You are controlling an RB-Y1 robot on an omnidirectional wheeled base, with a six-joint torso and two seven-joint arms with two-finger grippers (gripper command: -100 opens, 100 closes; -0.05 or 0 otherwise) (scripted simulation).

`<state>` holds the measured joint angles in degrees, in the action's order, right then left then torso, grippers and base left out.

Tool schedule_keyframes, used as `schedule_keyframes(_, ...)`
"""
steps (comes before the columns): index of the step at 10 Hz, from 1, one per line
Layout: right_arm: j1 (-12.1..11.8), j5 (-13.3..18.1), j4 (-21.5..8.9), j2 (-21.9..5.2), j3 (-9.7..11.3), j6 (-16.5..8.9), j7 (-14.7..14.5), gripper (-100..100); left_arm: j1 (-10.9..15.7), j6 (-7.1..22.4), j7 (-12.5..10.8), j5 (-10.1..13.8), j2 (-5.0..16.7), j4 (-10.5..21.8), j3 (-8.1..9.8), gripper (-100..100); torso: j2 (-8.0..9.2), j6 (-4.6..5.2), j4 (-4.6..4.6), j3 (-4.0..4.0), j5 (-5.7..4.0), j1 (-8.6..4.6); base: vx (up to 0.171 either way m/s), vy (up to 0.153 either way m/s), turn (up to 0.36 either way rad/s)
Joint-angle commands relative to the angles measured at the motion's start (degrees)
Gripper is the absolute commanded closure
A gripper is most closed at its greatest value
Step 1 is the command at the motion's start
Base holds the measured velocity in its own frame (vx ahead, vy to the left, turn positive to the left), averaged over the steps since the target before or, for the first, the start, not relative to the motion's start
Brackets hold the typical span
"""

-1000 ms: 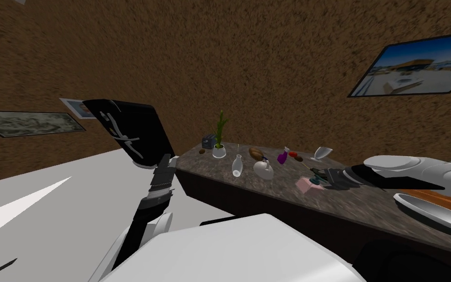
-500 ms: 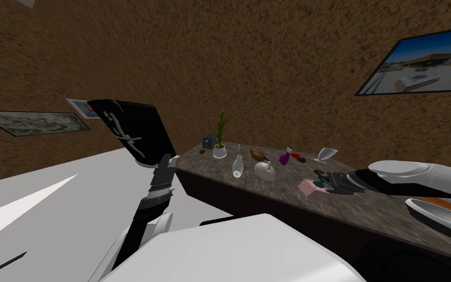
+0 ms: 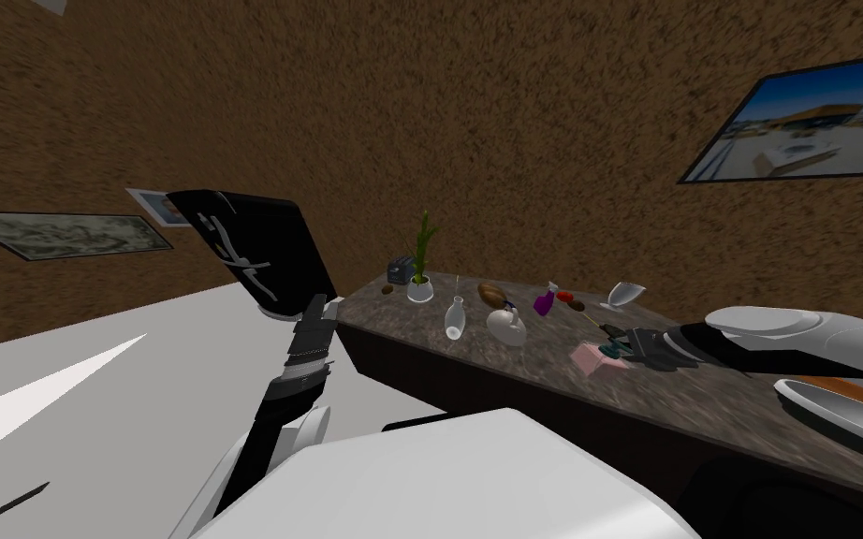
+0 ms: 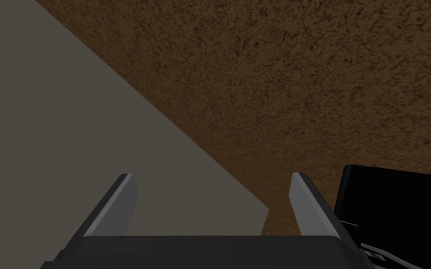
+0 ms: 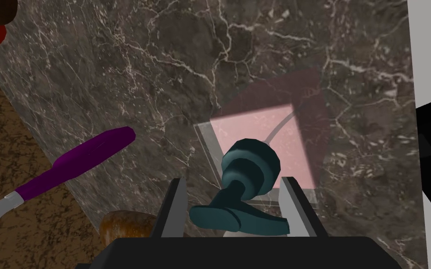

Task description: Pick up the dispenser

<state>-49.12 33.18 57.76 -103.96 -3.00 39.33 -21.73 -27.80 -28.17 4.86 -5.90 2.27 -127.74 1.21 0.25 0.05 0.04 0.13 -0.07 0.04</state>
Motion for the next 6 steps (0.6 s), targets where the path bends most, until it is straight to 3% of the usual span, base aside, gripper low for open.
schedule_keyframes(1,0.0,0.0,0.0,0.0,0.0,0.0,0.0,100,0.0,0.0,0.0,0.0,0.0,0.0,0.00,0,0.00,0.00,0.00,0.00,0.00,0.00,0.000,0.000,0.000)
schedule_keyframes(2,0.0,0.0,0.0,0.0,0.0,0.0,0.0,0,0.0,0.0,0.0,0.0,0.0,0.0,0.00,0,0.00,0.00,0.00,0.00,0.00,0.00,0.000,0.000,0.000)
schedule_keyframes(3,-1.2,-0.4,-0.2,-1.9,-1.6,1.3,0.6,100,0.0,0.0,0.0,0.0,0.0,0.0,0.00,0,-0.01,0.00,0.00,0.00,0.01,0.00,-0.003,0.009,-0.099)
schedule_keyframes(4,-1.2,-0.6,-0.3,-2.7,-1.9,1.7,0.8,100,0.0,0.0,0.0,0.0,0.0,0.0,0.00,0,0.00,0.00,0.00,0.00,0.06,0.07,-0.016,0.017,-0.092)
schedule_keyframes(5,-2.7,-0.6,-0.3,-2.7,-2.5,1.7,0.8,100,0.0,0.0,0.0,0.0,0.0,0.0,0.00,0,0.05,0.00,0.00,0.02,0.06,0.13,-0.023,0.016,-0.009)
schedule_keyframes(6,-1.2,-0.6,-0.3,-2.7,-1.9,1.7,0.8,100,0.0,0.0,0.0,0.0,0.0,0.0,0.00,0,0.07,-0.01,0.00,0.03,0.05,0.12,-0.013,0.010,0.008)
